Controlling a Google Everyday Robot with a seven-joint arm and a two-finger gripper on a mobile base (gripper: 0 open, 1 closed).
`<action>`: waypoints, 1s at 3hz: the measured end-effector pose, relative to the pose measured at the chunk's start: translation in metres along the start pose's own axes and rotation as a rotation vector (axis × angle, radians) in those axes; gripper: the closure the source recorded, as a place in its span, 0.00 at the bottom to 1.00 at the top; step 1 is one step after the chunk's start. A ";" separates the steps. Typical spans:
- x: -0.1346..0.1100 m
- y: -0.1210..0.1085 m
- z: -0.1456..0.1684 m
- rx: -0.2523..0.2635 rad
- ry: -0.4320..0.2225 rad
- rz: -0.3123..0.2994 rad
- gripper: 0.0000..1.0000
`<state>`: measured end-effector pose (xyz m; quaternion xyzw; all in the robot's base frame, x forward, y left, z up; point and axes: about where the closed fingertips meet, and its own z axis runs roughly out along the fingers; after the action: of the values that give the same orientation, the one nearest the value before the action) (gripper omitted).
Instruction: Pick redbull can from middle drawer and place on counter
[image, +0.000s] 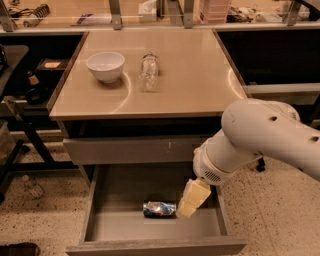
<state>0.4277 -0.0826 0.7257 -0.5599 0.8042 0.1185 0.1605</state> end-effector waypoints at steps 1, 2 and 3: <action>0.000 0.000 0.002 -0.001 -0.002 0.001 0.00; 0.000 0.002 0.004 0.006 -0.005 0.010 0.00; 0.001 0.008 0.039 -0.013 -0.038 0.060 0.00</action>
Offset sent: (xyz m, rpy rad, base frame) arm -0.0025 0.0019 -0.0075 0.0070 -0.0076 -0.0321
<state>0.4245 -0.0658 0.6897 -0.5341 0.8167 0.1393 0.1685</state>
